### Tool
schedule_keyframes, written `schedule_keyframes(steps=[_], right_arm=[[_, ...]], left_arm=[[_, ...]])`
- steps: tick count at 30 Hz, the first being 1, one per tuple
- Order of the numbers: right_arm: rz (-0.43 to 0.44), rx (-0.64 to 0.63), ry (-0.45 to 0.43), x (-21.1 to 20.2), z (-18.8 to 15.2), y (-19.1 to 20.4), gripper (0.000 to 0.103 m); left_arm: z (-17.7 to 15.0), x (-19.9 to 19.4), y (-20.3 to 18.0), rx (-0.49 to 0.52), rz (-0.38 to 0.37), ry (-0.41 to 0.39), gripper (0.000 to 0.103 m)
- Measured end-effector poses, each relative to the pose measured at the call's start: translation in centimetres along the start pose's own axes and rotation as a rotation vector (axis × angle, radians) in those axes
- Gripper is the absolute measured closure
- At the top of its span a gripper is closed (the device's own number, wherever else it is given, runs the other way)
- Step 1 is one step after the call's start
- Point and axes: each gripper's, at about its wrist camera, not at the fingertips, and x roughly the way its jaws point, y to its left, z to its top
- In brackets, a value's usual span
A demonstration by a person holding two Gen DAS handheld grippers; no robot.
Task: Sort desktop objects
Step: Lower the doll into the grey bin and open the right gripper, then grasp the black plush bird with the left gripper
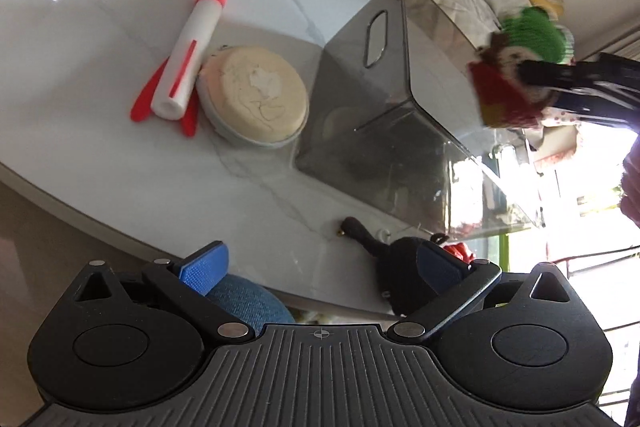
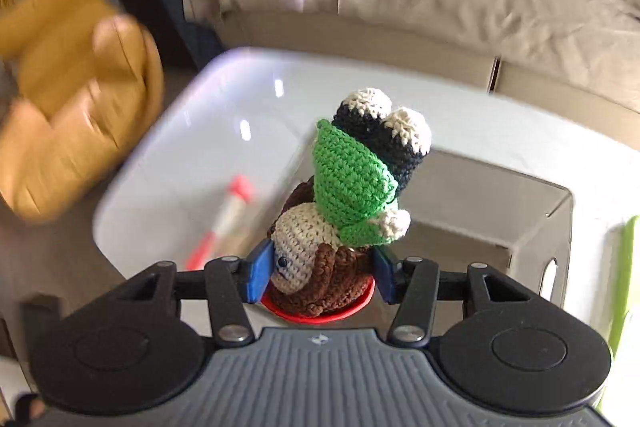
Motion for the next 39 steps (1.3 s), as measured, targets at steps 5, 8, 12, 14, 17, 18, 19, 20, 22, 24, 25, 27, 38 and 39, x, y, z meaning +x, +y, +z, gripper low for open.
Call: schedule_keyframes(steps=[5, 8, 12, 14, 17, 18, 19, 20, 22, 24, 25, 27, 38, 39], right_arm=[[0.027, -0.072, 0.244, 11.2, 1.6, 0.1, 0.049], [0.062, -0.051, 0.31, 15.0, 1.6, 0.1, 0.049], [0.116, -0.001, 0.311, 16.8, 0.9, -0.4, 0.049], [0.144, 0.039, 0.312, 17.1, 0.5, -1.0, 0.048], [0.154, 0.074, 0.316, 16.6, -0.5, -2.0, 0.045], [0.152, 0.085, 0.303, 15.9, -0.7, -2.4, 0.044], [0.151, 0.091, 0.282, 15.0, -1.0, -2.8, 0.045], [0.154, 0.097, 0.257, 13.9, -1.2, -3.2, 0.045], [0.169, 0.124, 0.183, 10.4, -1.8, -4.3, 0.044], [0.199, 0.15, 0.076, 5.7, -3.0, -5.4, 0.044], [0.212, 0.159, -0.001, 2.8, -4.1, -5.9, 0.042], [0.212, 0.155, -0.187, -3.4, -7.5, -6.6, 0.033], [0.208, 0.329, -0.57, -13.1, -19.4, -12.4, 0.007], [0.21, 0.351, -0.588, -13.4, -20.3, -13.0, 0.007]], left_arm=[[1.2, -1.5, 2.0, -0.047, 0.058, -0.036, 0.0], [2.0, -1.7, 3.2, -0.077, 0.088, -0.05, 0.0], [2.7, -0.6, 4.0, -0.112, 0.101, -0.026, 0.0], [2.8, 0.0, 3.9, -0.12, 0.094, -0.004, 0.0], [2.7, 0.8, 2.5, -0.086, 0.073, 0.02, 0.0], [2.6, 1.1, 1.8, -0.064, 0.066, 0.032, 0.0], [2.5, 1.4, 1.0, -0.043, 0.058, 0.048, 0.0], [2.3, 1.8, 0.1, -0.023, 0.047, 0.066, 0.0], [1.8, 2.9, -2.0, 0.013, 0.009, 0.11, 0.0], [1.2, 4.1, -4.1, 0.043, -0.029, 0.152, 0.0], [0.9, 4.9, -5.1, 0.046, -0.038, 0.168, 0.0], [0.1, 6.6, -7.0, 0.051, -0.046, 0.2, 0.0], [-3.7, 14.9, -13.6, 0.081, 0.175, 0.269, 0.0], [-3.9, 15.2, -13.7, 0.075, 0.2, 0.252, 0.0]])
